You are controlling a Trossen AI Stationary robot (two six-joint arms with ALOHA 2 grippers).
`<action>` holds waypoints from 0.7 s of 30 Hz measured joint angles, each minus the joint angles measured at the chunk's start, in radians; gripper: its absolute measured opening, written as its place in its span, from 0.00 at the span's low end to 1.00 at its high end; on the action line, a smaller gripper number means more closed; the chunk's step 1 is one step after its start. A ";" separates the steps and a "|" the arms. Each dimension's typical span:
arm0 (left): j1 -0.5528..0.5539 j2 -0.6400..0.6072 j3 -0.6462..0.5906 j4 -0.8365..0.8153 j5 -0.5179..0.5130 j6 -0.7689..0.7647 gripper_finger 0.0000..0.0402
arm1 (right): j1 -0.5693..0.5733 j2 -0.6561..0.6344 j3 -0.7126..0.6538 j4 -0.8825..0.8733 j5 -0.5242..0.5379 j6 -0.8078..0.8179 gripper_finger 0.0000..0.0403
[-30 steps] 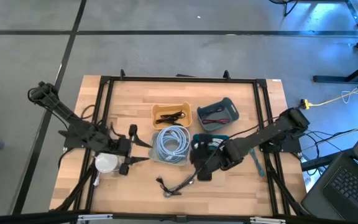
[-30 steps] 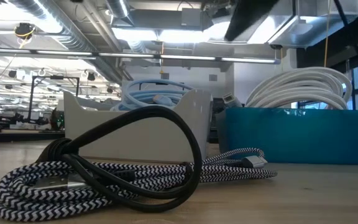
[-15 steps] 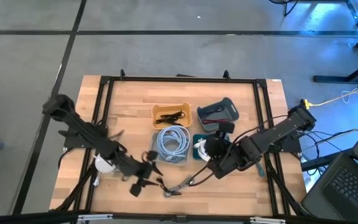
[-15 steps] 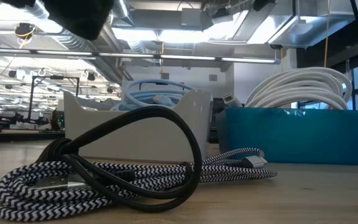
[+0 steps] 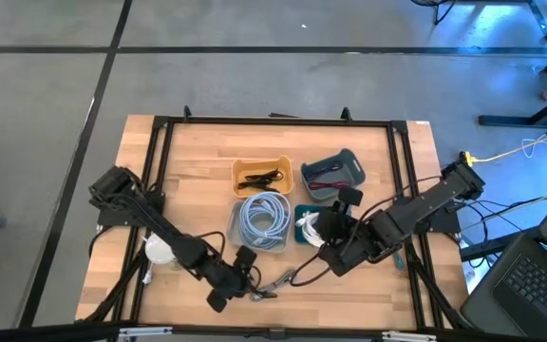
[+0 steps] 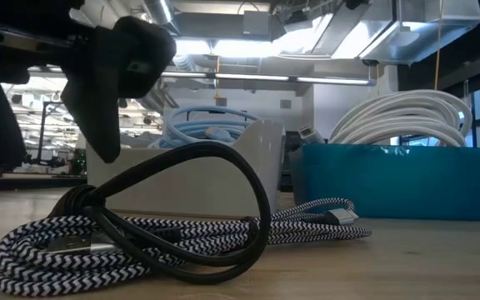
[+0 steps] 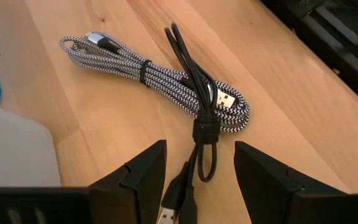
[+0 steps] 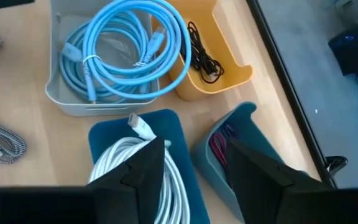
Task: Pick & Place USB Port
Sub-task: Put the black USB cable into the yellow bin
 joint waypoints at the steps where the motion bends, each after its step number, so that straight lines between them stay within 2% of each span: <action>1: 0.000 0.003 0.001 0.001 0.002 0.000 0.44 | 0.003 0.000 0.000 0.001 0.000 0.001 0.43; 9: 0.000 0.008 0.001 -0.001 0.008 -0.005 0.44 | 0.018 0.000 0.000 0.021 0.000 0.004 0.43; 18: 0.003 0.094 0.003 0.023 -0.004 0.018 0.44 | 0.017 0.000 0.000 0.034 0.000 -0.001 0.43; 21: 0.003 0.100 0.003 0.034 -0.027 0.027 0.39 | 0.018 0.000 0.000 0.035 0.000 -0.004 0.43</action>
